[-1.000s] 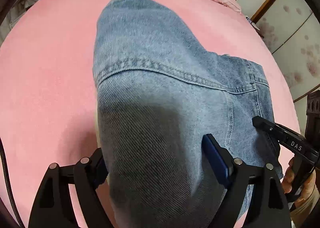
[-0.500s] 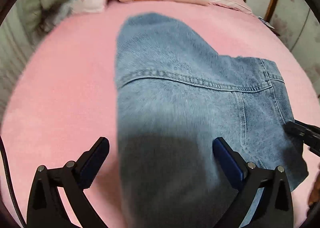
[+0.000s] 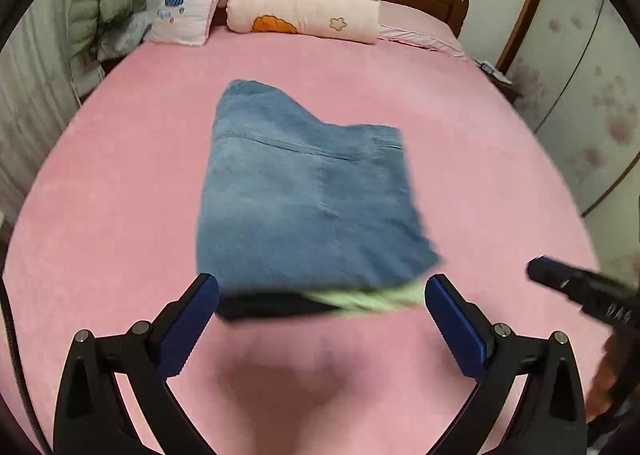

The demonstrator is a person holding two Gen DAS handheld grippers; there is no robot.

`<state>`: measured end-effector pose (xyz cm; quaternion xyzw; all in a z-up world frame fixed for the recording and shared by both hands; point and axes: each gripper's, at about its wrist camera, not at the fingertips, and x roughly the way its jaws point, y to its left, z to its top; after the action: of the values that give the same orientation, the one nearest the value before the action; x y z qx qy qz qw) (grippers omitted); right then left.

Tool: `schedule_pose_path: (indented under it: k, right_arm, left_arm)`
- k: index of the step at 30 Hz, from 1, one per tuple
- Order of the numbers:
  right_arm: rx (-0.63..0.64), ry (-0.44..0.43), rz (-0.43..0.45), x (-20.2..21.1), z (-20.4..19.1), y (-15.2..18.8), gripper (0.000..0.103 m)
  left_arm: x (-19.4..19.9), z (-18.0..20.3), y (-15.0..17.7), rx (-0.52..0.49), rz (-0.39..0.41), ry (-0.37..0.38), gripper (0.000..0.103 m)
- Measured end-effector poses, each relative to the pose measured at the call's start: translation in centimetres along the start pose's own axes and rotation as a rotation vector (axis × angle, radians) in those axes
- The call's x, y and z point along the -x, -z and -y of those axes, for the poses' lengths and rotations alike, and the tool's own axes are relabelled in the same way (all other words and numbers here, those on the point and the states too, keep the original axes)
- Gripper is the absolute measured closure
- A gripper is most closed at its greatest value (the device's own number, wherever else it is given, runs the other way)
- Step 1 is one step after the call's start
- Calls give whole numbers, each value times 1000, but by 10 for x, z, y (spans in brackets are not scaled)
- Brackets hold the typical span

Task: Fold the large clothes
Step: 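Open the right tool and release the jacket onto the stack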

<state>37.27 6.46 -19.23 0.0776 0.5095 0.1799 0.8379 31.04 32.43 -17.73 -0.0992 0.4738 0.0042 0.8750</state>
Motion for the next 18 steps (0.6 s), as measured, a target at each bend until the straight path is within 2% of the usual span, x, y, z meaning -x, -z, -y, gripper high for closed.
schedule_pose_path:
  k: [2,4,7,12,18]
  right_arm:
    - [6,-16,-6,34,1,15,67]
    - [11,-30,-10,68,4,29,67]
    - [21,-41,-9,124,16,53,67]
    - [43,-38,-17,192,40,89,67]
    - [81,11,31,265,77,131,67]
  left_arm:
    - [33,16,13,24,-35,21,0]
    - [66,34,26,38,-19,26,0]
    - [114,75,48,28,10,-8,0]
    - [174,130,79,55,38,-6,0]
    - [221,192,126,75,60,-5,0]
